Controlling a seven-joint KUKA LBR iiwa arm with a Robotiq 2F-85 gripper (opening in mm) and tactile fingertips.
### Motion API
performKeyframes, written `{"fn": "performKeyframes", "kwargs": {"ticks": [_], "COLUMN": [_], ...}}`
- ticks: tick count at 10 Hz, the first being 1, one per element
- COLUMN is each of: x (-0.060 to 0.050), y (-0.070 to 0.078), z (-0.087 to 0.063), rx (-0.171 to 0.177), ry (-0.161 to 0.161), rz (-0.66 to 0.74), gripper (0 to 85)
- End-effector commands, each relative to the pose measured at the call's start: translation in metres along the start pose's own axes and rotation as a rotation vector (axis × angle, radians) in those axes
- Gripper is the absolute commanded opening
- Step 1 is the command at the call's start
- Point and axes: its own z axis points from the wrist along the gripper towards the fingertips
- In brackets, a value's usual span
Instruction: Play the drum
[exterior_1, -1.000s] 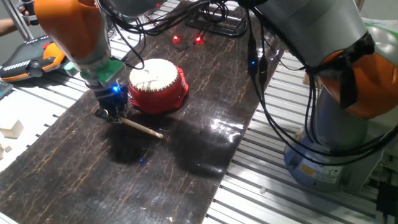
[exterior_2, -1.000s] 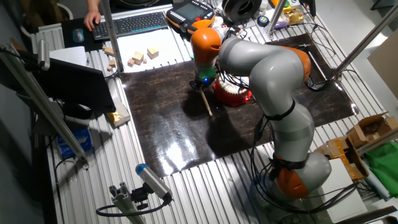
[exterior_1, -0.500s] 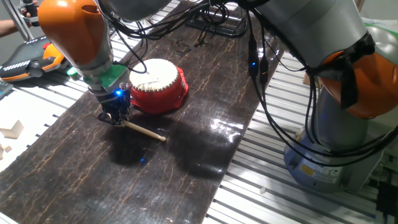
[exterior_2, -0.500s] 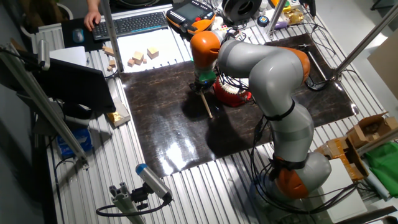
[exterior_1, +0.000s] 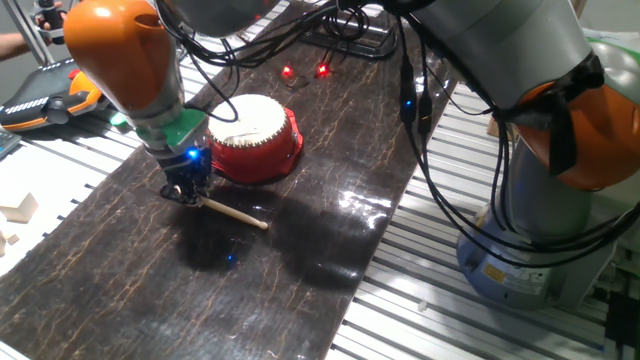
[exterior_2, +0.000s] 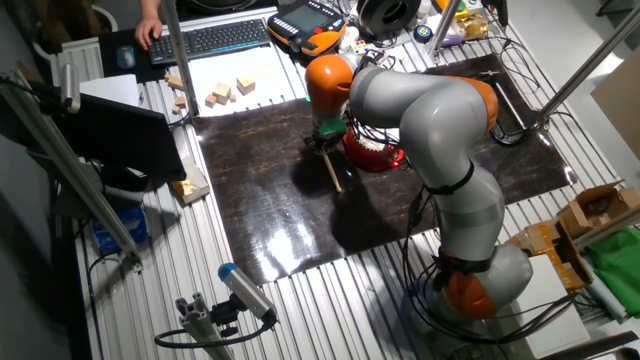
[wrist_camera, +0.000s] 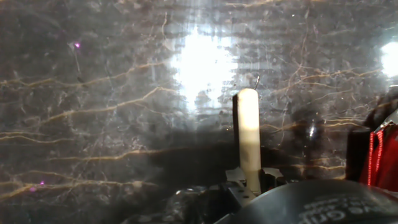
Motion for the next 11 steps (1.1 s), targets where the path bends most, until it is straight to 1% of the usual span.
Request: {"fn": "performKeyframes", "kwargs": {"ticks": [1,2,3,4,5,7,8,9,10,11], "x": [0.0,0.0,0.0,-0.001,-0.002,-0.001,-0.001,0.0,0.001,0.005], "y": [0.0,0.0,0.001,0.0,0.0,0.0,-0.001,-0.002,-0.004,-0.006], "z": [0.0,-0.002,-0.005,-0.01,-0.014,-0.016,-0.026,-0.043,-0.058,-0.072], "rx": [0.0,0.0,0.006,0.015,0.02,0.023,0.023,0.027,0.024,0.014], "ry": [0.003,0.01,0.012,0.018,0.027,0.028,0.038,0.051,0.061,0.061], "rz": [-0.001,-0.003,0.005,0.005,0.004,0.001,0.004,0.004,0.002,-0.001], "gripper": [21.7,21.0,35.0,39.0,39.0,39.0,38.7,37.7,33.0,25.3]}}
